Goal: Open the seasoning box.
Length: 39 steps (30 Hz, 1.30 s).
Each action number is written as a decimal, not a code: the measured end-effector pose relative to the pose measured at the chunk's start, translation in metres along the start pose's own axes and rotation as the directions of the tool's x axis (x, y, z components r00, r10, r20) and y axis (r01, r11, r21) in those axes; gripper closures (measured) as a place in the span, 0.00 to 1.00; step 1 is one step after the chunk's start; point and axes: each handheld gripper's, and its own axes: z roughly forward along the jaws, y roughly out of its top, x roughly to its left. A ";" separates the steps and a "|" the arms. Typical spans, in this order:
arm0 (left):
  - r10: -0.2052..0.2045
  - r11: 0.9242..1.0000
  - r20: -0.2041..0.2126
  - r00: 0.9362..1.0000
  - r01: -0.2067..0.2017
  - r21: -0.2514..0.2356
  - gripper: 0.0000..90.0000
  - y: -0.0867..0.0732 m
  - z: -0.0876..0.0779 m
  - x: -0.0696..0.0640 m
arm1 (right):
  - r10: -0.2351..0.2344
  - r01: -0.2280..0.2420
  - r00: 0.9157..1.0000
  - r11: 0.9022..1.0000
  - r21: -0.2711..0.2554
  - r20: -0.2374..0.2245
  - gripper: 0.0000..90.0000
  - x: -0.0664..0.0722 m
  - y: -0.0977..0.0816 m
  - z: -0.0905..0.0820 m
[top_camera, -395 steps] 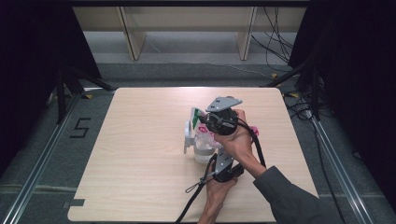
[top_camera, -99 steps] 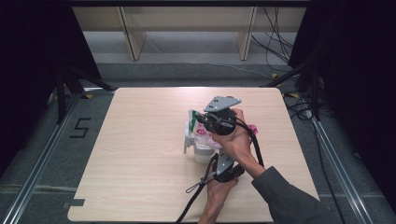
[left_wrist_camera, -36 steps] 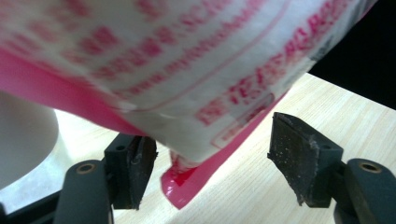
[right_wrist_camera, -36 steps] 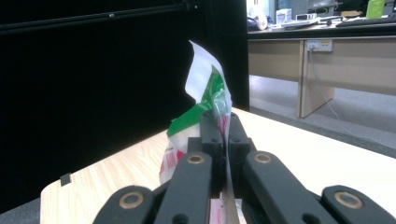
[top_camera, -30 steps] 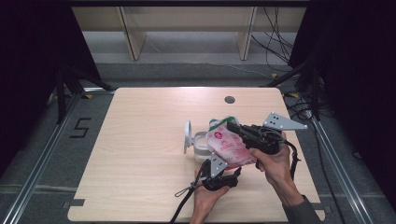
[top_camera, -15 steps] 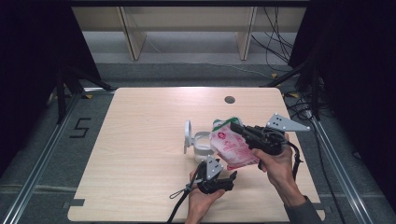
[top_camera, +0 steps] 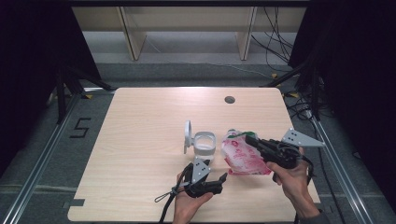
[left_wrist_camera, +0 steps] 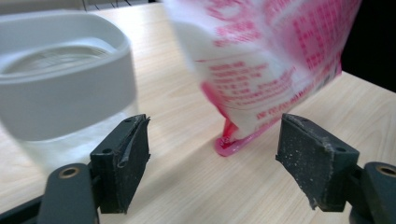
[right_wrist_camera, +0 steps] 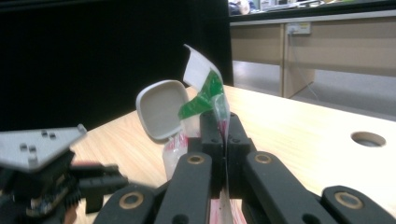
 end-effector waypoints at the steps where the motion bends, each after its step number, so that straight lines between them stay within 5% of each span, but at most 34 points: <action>1: 0.005 1.000 -0.010 1.000 -0.005 0.007 0.27 0.001 -0.003 0.000 | 0.018 -0.018 1.000 1.000 -0.004 0.008 1.00 -0.002 -0.004 -0.009; 15: 0.010 1.000 -0.020 1.000 -0.010 0.005 0.27 0.001 -0.012 0.009 | 0.096 -0.098 0.992 0.995 0.013 0.081 1.00 -0.017 -0.025 -0.027; 18: 0.034 0.999 -0.029 0.999 -0.033 0.017 0.27 0.001 -0.014 0.013 | 0.080 -0.081 0.992 0.997 0.011 0.095 1.00 -0.020 -0.026 -0.028; 23: 0.002 1.000 -0.039 0.999 -0.001 0.026 0.27 0.000 -0.016 0.014 | 0.071 -0.073 0.990 0.997 0.015 0.123 1.00 -0.031 -0.033 -0.029; 27: 0.012 0.999 -0.055 0.998 -0.010 0.030 0.27 0.000 -0.019 0.019 | 0.129 -0.131 0.979 0.991 0.001 0.155 1.00 -0.039 -0.040 -0.032; 29: 0.017 0.999 -0.061 0.998 -0.015 0.035 0.27 0.001 -0.020 0.020 | 0.098 -0.100 0.981 0.995 0.008 0.165 1.00 -0.042 -0.041 -0.032; 30: 0.014 0.999 -0.065 0.998 -0.011 0.035 0.27 0.001 -0.021 0.022 | 0.129 -0.137 0.974 0.990 0.035 0.185 1.00 -0.042 -0.042 -0.034; 33: 0.022 0.999 -0.074 0.997 -0.018 0.048 0.27 0.001 -0.024 0.023 | 0.111 -0.116 0.977 0.993 0.018 0.183 1.00 -0.047 -0.046 -0.032; 39: 0.014 0.999 -0.097 0.995 -0.009 0.048 0.27 0.001 -0.029 0.030 | 0.108 -0.120 0.968 0.992 0.042 0.225 1.00 -0.052 -0.049 -0.035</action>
